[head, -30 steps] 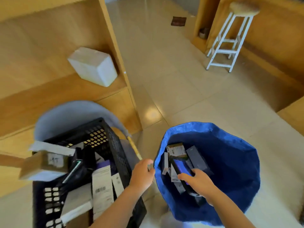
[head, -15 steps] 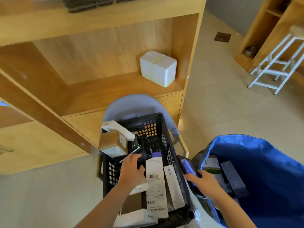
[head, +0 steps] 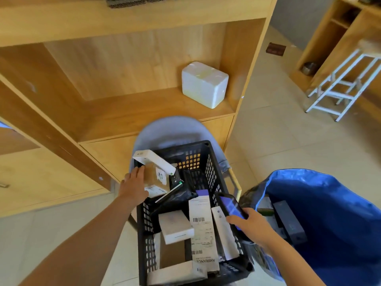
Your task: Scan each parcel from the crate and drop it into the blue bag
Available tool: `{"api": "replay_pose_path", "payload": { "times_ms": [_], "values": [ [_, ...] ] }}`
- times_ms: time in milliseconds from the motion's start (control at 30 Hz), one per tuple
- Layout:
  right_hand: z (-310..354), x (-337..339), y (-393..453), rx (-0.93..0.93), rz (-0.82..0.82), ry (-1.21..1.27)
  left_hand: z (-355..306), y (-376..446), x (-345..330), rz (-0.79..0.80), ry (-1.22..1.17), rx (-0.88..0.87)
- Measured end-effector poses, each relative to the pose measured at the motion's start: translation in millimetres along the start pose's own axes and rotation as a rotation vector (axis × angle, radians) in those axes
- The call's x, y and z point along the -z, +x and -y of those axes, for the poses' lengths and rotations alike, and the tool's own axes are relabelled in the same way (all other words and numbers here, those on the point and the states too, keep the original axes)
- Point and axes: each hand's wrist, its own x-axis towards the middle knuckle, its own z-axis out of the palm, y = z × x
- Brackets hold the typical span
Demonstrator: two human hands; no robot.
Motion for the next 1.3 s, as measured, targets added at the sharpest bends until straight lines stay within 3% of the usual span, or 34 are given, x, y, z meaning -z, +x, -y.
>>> {"api": "replay_pose_path", "payload": {
  "times_ms": [200,433,600,867,1300],
  "values": [
    [-2,3,0,-0.01,0.009,-0.014,4,-5,-7,-0.03,-0.1,0.044],
    [0,7,4,0.017,0.023,-0.044,1,-32,-21,-0.064,-0.697,0.163],
    [4,10,4,0.049,0.078,-0.077,-9,-53,-35,0.032,-1.035,0.233],
    [7,2,4,0.084,0.22,-0.224,-35,-77,-41,0.092,-1.144,0.198],
    [9,-6,3,0.091,0.283,-0.195,-39,-90,-41,0.085,-1.133,0.175]
  ]
}}
